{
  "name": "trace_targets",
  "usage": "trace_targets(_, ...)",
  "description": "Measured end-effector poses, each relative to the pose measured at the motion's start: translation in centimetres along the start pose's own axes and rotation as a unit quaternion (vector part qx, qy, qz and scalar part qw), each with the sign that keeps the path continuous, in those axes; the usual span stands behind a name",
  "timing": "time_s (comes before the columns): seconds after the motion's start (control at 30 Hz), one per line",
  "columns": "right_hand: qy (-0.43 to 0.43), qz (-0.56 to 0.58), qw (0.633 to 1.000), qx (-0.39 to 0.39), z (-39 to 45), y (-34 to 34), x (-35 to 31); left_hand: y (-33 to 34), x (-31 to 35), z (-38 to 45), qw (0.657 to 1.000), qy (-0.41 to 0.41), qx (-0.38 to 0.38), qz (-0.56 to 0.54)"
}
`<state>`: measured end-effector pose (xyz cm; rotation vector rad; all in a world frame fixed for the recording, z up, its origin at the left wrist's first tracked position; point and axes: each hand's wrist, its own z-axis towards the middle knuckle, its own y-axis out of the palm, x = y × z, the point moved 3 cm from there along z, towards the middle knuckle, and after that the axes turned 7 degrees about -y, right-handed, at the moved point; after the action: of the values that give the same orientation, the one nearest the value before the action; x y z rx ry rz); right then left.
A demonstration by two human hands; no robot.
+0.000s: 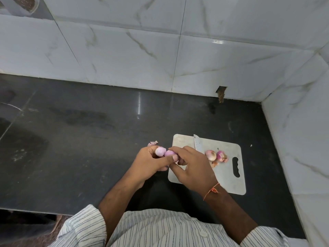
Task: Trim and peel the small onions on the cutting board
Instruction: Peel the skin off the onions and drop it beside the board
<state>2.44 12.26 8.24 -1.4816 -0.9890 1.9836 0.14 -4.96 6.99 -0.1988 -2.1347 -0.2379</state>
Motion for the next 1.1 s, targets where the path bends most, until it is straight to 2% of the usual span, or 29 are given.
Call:
trace_targets(0.37, 0.024, -0.023, 0.999, -0.039, -0.5, 1.3, 0.5, -0.2, -0.8, 0.6, 0.997, 0.020, -0.016, 0.069)
trace_targets(0.53, 0.027, -0.023, 0.998, -0.057, -0.3, 1.7, 0.6, -0.2, -1.4, 0.5, 0.996, 0.034, 0.014, 0.082)
trace_targets(0.67, 0.030, -0.035, 0.997, -0.060, 0.1, 1.6, 0.8, -0.8, -1.9, 0.9, 0.985, 0.076, 0.050, 0.148)
trace_targets(0.77, 0.028, -0.045, 0.996, -0.074, 0.5, 1.1, 1.0, -1.0, -1.7, 1.1, 0.979, 0.065, 0.073, 0.179)
trace_targets(0.97, 0.020, -0.031, 0.996, -0.075, 0.6, 1.1, 0.5, -1.1, -1.4, 1.6, 0.986, 0.053, 0.047, 0.149)
trace_targets(1.1, 0.021, -0.024, 0.996, -0.078, 0.4, 1.4, 0.6, -0.8, -1.1, 1.1, 0.987, 0.063, 0.056, 0.135)
